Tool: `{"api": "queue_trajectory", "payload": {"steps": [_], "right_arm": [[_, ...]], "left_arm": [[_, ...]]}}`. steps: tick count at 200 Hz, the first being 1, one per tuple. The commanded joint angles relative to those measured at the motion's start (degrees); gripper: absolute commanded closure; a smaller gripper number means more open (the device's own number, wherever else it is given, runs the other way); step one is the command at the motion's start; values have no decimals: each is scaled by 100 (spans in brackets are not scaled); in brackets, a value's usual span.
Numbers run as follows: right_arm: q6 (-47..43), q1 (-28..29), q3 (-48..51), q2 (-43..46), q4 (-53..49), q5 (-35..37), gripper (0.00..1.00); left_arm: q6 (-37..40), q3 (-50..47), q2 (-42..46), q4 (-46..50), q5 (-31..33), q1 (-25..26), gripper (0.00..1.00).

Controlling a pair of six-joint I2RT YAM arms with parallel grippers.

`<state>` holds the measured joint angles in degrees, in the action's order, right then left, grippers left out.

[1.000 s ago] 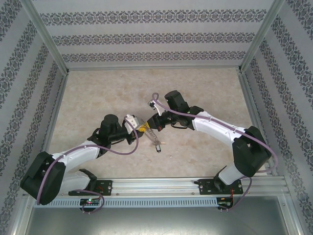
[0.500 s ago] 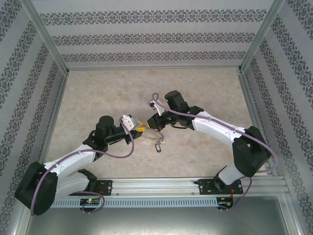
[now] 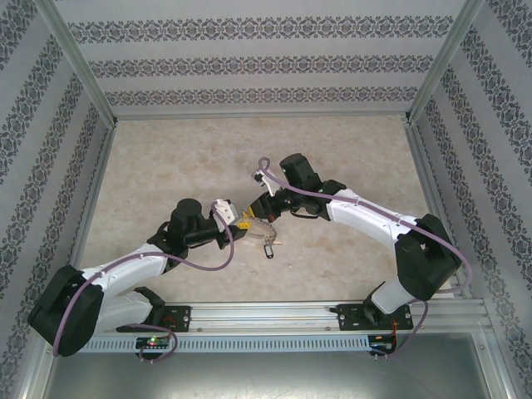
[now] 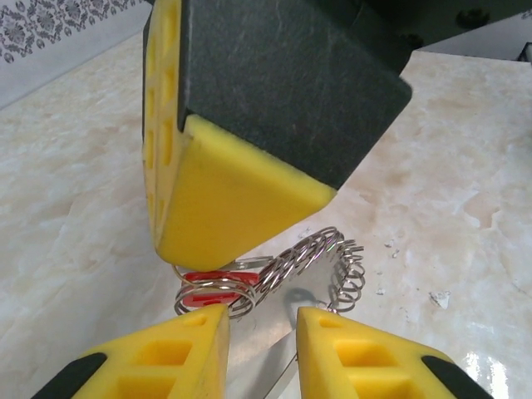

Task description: Put the keys on the keyring

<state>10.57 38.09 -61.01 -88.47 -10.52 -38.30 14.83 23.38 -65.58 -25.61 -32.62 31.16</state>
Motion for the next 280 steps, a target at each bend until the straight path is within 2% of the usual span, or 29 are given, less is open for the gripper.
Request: {"api": "queue_trajectory", "payload": {"steps": [1, 97, 209, 280], "right_arm": [[68, -25, -33, 83, 157, 16, 100], [98, -45, 17, 69, 185, 42, 100], [182, -96, 37, 63, 285, 112, 100], [219, -102, 11, 18, 332, 69, 100]], "left_arm": [[77, 149, -96, 28, 237, 100, 73], [-298, 105, -294, -643, 417, 180, 72], [-450, -202, 174, -560, 639, 190, 72], [-446, -110, 19, -706, 556, 294, 71]]}}
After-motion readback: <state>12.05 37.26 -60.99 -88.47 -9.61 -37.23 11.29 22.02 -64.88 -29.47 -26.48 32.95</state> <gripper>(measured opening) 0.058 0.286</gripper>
